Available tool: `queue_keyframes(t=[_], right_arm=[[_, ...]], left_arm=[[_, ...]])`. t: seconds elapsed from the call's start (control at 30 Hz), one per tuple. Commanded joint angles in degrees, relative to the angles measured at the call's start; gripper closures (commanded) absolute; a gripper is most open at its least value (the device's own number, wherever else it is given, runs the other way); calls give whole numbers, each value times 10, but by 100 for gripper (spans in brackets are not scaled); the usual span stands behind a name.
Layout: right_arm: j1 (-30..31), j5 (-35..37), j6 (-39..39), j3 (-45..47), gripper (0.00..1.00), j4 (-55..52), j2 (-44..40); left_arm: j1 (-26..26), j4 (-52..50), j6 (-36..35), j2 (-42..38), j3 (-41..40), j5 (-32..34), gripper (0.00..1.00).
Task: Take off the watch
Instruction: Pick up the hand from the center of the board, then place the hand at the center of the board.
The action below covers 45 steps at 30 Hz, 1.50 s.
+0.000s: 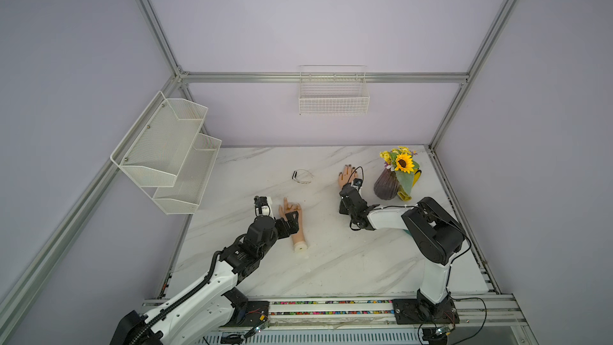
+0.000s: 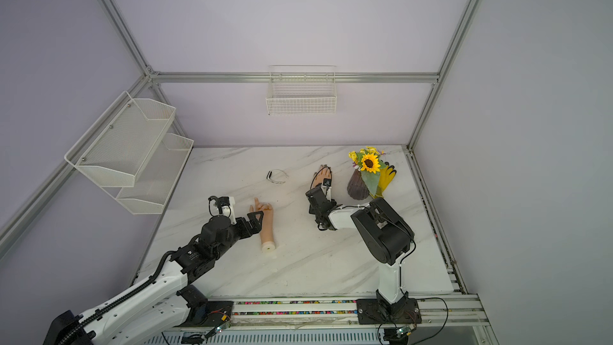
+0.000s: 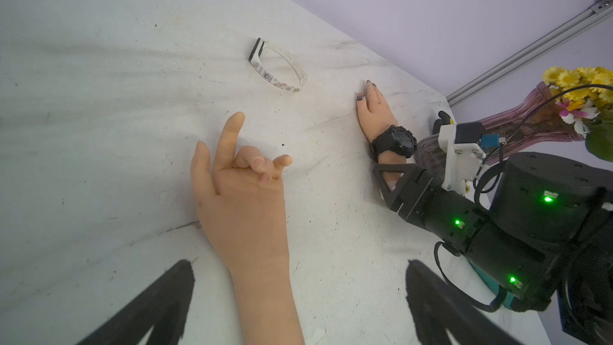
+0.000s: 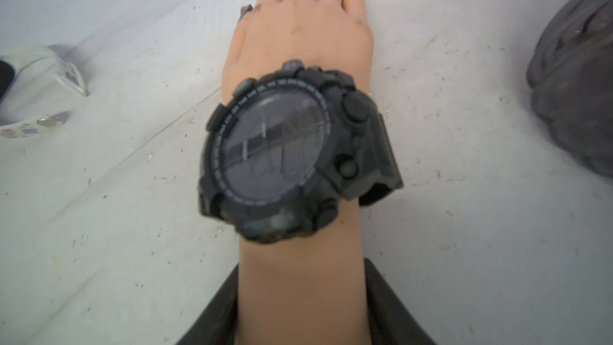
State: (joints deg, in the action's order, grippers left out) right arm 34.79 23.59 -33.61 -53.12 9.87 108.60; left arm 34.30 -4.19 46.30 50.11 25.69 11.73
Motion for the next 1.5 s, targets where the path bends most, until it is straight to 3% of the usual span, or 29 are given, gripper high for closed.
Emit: queue_keyframes(t=[0.0,0.07,0.2,0.33,0.47,0.6,0.8,1.03,1.17,1.3,1.47], right_arm=[[15,-28,9,24,80,16,-34],[24,-41,10,37,86,37,-56],[50,-74,13,60,88,78,-106],[73,-107,12,80,93,110,-144],[93,-145,13,107,94,148,-184],[102,-179,7,136,97,184,-221],[110,-214,-13,188,99,246,-264],[111,-229,-30,218,100,275,-254],[117,-237,-37,226,100,296,-244],[124,-244,-40,221,100,300,-229],[129,-258,-46,225,100,309,-215]], left_arm=[[2,25,52,21,38,-41,0],[2,17,84,48,62,-74,0],[2,1,100,118,125,-140,0],[3,-3,104,161,152,-138,0],[2,0,104,186,156,-108,0],[-4,38,119,221,156,-130,0],[-40,153,209,292,129,-209,0],[-58,185,275,345,110,-197,5],[-66,249,313,374,99,-220,12],[-71,332,358,410,92,-241,26],[-72,347,367,424,106,-244,49]])
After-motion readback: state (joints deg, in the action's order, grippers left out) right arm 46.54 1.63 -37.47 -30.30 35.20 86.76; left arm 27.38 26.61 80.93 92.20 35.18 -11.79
